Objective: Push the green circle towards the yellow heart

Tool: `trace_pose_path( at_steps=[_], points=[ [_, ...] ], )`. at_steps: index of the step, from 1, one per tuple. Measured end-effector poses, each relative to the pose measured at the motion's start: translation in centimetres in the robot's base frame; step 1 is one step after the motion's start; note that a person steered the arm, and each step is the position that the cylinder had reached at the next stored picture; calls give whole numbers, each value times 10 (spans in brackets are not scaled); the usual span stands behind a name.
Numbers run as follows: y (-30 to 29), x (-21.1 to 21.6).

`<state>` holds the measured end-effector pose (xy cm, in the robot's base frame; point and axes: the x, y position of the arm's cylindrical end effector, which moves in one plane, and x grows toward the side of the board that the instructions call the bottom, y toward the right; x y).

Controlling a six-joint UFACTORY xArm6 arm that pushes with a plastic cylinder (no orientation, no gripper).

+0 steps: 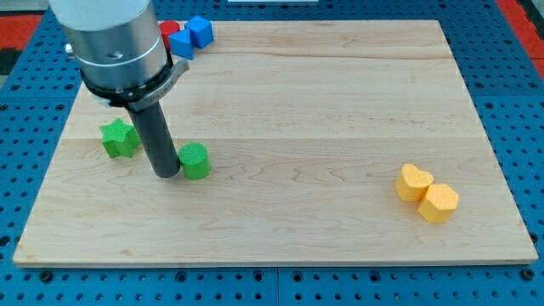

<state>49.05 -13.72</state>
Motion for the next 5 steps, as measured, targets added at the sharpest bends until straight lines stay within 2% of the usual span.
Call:
trace_pose_path(
  at_steps=[2,5],
  points=[
    [19,-7],
    [104,-7]
  ],
)
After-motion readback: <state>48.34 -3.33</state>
